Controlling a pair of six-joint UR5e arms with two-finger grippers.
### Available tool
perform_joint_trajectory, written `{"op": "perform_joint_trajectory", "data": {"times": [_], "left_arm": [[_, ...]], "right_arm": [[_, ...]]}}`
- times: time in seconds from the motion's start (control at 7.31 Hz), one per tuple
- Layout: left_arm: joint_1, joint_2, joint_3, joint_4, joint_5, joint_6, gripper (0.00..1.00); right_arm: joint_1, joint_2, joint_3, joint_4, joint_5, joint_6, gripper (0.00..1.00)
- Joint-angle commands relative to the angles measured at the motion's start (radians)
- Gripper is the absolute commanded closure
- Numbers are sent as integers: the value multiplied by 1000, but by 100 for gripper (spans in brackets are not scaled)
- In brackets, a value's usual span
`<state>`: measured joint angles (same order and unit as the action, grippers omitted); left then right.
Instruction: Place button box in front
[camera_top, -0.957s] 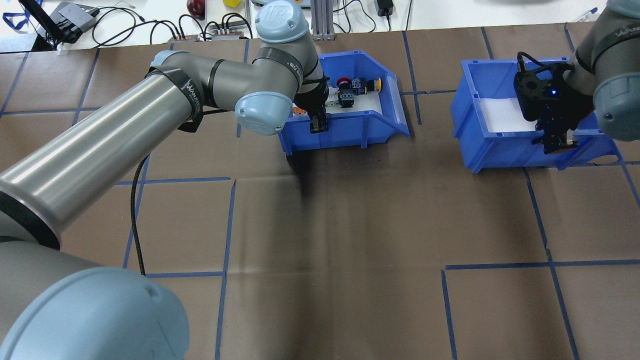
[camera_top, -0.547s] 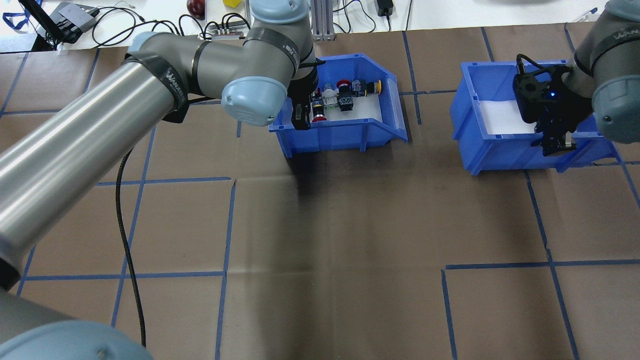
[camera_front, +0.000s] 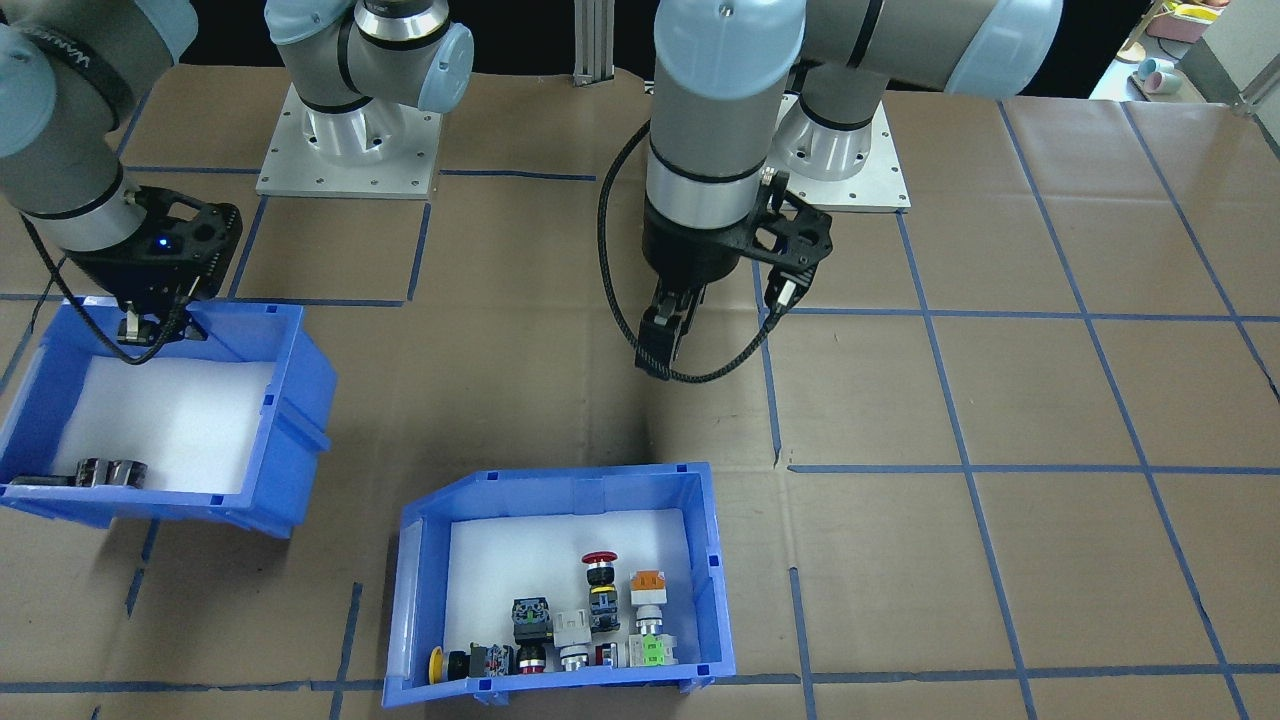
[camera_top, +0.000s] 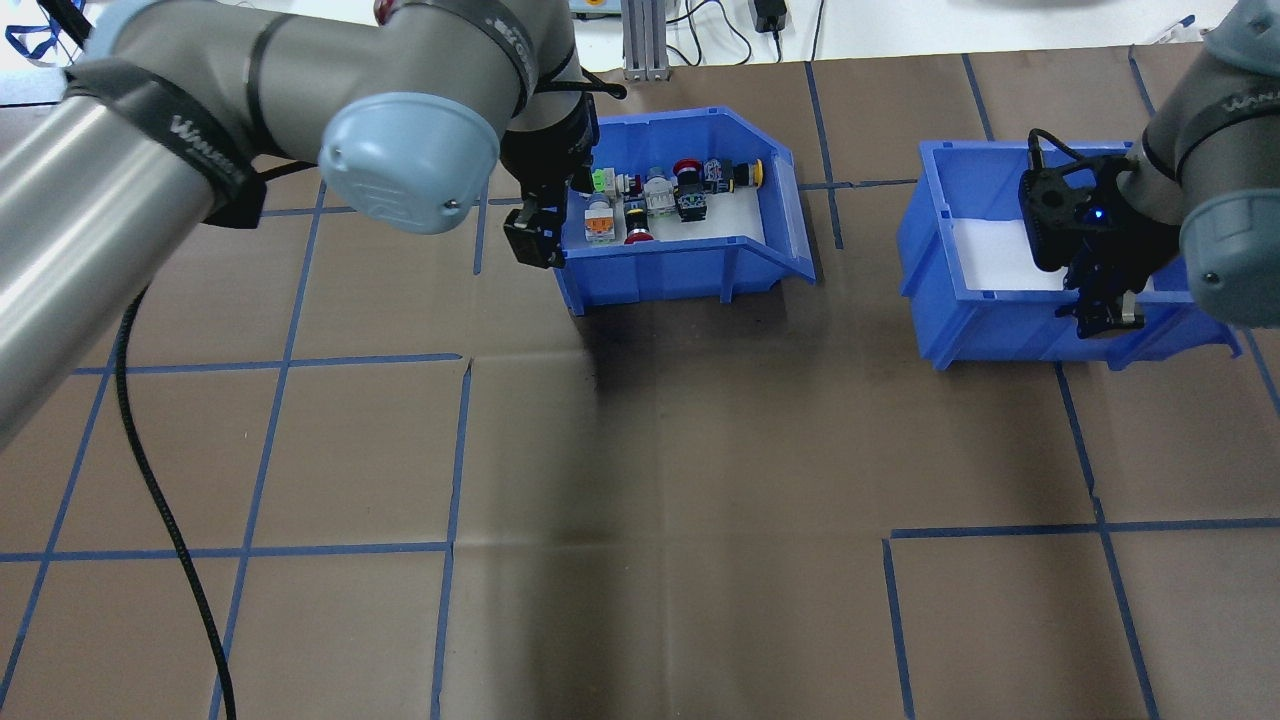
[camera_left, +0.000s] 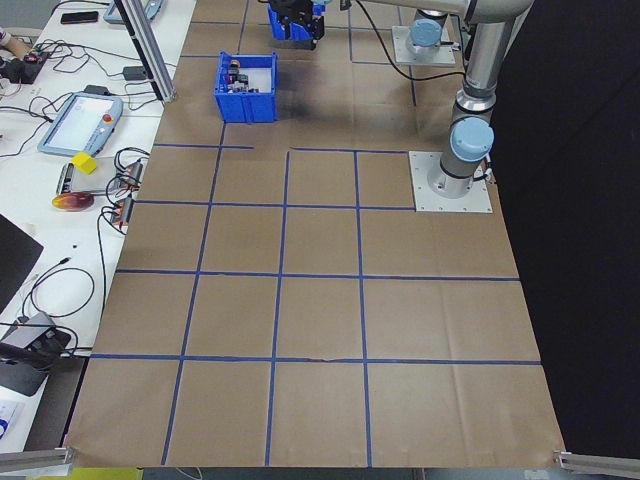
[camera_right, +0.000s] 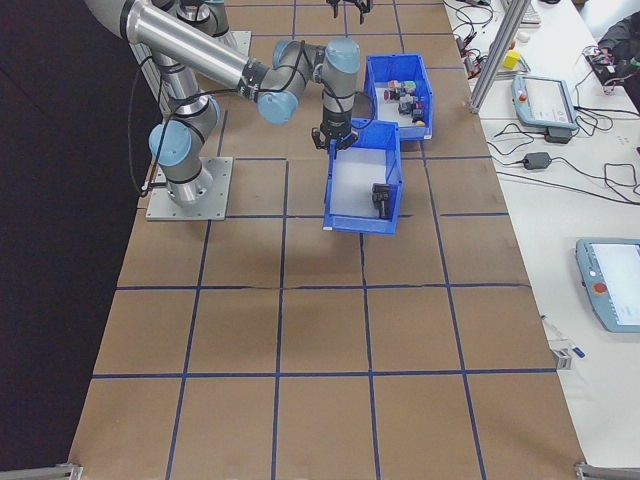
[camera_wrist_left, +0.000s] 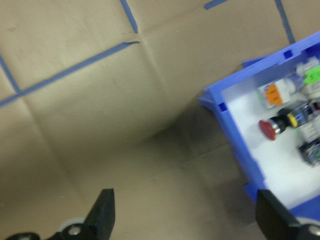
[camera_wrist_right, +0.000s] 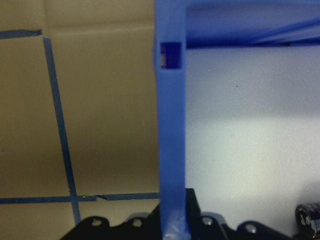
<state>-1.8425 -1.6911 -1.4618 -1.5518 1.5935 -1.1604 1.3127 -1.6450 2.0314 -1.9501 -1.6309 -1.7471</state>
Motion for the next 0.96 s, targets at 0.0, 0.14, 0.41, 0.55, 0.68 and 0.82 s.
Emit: {"op": "perform_joint_trajectory", "data": {"times": [0.0, 0.14, 0.41, 0.55, 0.68, 0.82], "left_arm": [[50, 141, -6, -124, 2, 517, 1], [137, 190, -32, -152, 0, 799, 1], [322, 314, -136, -204, -9, 1240, 1], [348, 371, -203, -196, -10, 1305, 1], [347, 408, -266, -162, -10, 1289, 1], [347, 418, -273, -118, -4, 1288, 1]], "right_arm": [[124, -35, 65, -18, -3, 131, 92], [187, -38, 110, -35, -12, 191, 92], [265, -77, 170, -66, -10, 303, 91], [317, -88, 176, -66, -10, 358, 91], [388, -88, 176, -66, -12, 435, 91], [470, -84, 176, -105, -14, 499, 91]]}}
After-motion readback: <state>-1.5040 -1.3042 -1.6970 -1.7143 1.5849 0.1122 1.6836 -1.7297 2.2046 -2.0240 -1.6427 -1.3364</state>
